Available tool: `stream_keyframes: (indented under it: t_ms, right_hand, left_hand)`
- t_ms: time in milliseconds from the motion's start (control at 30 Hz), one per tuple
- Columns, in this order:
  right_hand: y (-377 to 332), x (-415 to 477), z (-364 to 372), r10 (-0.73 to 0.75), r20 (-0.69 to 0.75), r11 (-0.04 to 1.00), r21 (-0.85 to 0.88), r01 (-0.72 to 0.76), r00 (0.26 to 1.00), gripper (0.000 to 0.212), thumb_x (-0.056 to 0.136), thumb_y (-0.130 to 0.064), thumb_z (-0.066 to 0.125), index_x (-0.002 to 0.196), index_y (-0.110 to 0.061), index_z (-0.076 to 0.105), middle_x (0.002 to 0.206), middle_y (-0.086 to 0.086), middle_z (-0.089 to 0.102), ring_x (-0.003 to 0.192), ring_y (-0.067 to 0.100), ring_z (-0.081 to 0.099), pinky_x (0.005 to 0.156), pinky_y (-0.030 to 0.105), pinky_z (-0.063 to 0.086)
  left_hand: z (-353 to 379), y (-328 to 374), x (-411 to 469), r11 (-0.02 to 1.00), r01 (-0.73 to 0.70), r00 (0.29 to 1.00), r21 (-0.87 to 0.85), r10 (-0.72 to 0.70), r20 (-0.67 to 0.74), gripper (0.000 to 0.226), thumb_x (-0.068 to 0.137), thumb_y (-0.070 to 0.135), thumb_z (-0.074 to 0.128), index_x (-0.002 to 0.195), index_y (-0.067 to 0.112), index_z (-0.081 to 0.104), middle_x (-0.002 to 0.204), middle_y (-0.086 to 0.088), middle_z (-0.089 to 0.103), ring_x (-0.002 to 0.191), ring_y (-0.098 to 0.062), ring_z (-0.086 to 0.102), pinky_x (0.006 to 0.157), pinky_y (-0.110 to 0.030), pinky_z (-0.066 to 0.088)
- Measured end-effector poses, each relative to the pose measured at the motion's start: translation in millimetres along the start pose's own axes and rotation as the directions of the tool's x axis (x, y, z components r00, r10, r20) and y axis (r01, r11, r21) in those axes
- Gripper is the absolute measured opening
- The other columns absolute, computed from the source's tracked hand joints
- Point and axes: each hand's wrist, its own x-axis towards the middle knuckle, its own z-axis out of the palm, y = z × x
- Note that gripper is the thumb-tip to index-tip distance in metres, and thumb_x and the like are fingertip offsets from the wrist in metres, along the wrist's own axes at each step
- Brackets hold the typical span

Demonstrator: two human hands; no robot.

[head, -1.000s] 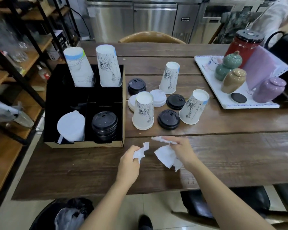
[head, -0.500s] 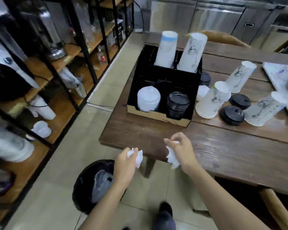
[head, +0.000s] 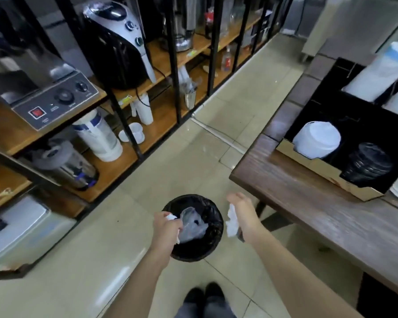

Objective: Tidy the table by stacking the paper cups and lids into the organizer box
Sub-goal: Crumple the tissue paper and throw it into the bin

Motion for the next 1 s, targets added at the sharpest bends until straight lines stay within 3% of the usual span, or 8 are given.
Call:
stream_keyframes:
  t_ms: [67,133,267,500,600,767,900,1000]
  right_hand:
    - [-2.2,17.5,10.8,0.056,0.069,0.992,-0.118,-0.048,0.996,0.042,0.093,0.006,0.036,0.134,-0.004,0.042,0.139,0.023,0.044,0.126,0.039,0.044,0.098,0.037,0.04]
    - [4.5,29.8,18.3,0.023,0.098,0.964,-0.266,0.004,0.995,0.049,0.088,0.013,0.033,0.132,-0.005,0.044,0.125,0.02,0.051,0.121,0.038,0.048,0.085,0.031,0.041]
    - [29.0,50.6,29.7,-0.057,0.221,0.9,-0.41,0.146,0.974,0.035,0.09,0.007,0.044,0.124,0.001,0.051,0.105,0.007,0.051,0.088,0.021,0.051,0.071,0.025,0.041]
    - [87.4,136.9,59.3,-0.11,0.17,0.801,-0.568,0.188,0.979,0.031,0.082,-0.004,0.065,0.108,-0.005,0.047,0.094,0.011,0.052,0.085,0.025,0.051,0.078,0.042,0.045]
    - [128.8,192.8,73.1,-0.148,0.133,0.765,-0.613,0.198,0.98,0.028,0.081,-0.006,0.067,0.097,-0.012,0.045,0.092,0.007,0.052,0.085,0.024,0.052,0.077,0.036,0.044]
    - [211.4,284.7,97.6,-0.165,0.077,0.779,-0.601,0.178,0.983,0.024,0.085,-0.006,0.064,0.094,-0.011,0.042,0.073,-0.003,0.045,0.074,0.021,0.047,0.047,0.015,0.033]
    - [270.0,337.9,113.8,-0.156,0.063,0.771,-0.616,0.161,0.986,0.023,0.086,-0.006,0.064,0.092,-0.011,0.043,0.087,0.005,0.05,0.081,0.021,0.05,0.062,0.026,0.036]
    - [299.2,365.3,121.3,-0.109,0.065,0.737,-0.664,0.125,0.992,0.024,0.085,-0.011,0.066,0.099,-0.012,0.046,0.1,0.009,0.054,0.093,0.025,0.056,0.074,0.029,0.039]
  left_hand:
    - [-7.5,-9.1,8.3,1.0,0.028,0.998,0.004,-0.027,-0.048,0.028,0.061,-0.009,0.044,0.069,0.017,0.036,0.076,-0.009,0.033,0.068,-0.024,0.03,0.053,-0.028,0.025]
    - [-13.8,-17.6,17.7,0.998,0.014,0.996,0.069,-0.008,-0.085,0.027,0.074,-0.013,0.038,0.077,0.013,0.046,0.077,-0.009,0.039,0.064,-0.021,0.038,0.048,-0.022,0.032]
    - [-20.1,-40.5,40.1,0.998,-0.033,0.998,0.061,0.036,-0.053,0.026,0.091,-0.006,0.04,0.114,0.003,0.048,0.096,-0.017,0.053,0.085,-0.026,0.05,0.074,-0.036,0.045]
    - [-7.7,-94.3,124.9,0.98,0.001,0.978,0.198,0.041,-0.206,0.008,0.081,0.004,0.057,0.079,0.01,0.052,0.077,-0.007,0.055,0.07,-0.023,0.048,0.061,-0.03,0.037]
    - [6.9,-134.9,182.6,0.974,0.027,0.98,0.226,0.019,-0.2,0.01,0.082,0.003,0.056,0.079,0.012,0.054,0.082,-0.008,0.058,0.074,-0.023,0.051,0.066,-0.03,0.039]
    - [32.4,-215.1,276.3,0.924,0.048,0.98,0.38,0.03,-0.195,0.015,0.088,0.003,0.049,0.098,0.002,0.059,0.096,-0.015,0.061,0.079,-0.027,0.056,0.067,-0.026,0.037]
    - [43.7,-273.7,330.6,0.883,0.075,0.991,0.464,-0.012,-0.136,0.03,0.087,0.0,0.045,0.114,0.003,0.058,0.115,-0.021,0.058,0.094,-0.035,0.06,0.073,-0.031,0.042]
    - [49.8,-304.5,353.9,0.883,0.086,0.994,0.462,-0.11,0.025,0.05,0.087,0.004,0.052,0.136,0.011,0.043,0.145,-0.013,0.038,0.124,-0.029,0.048,0.095,-0.029,0.042]
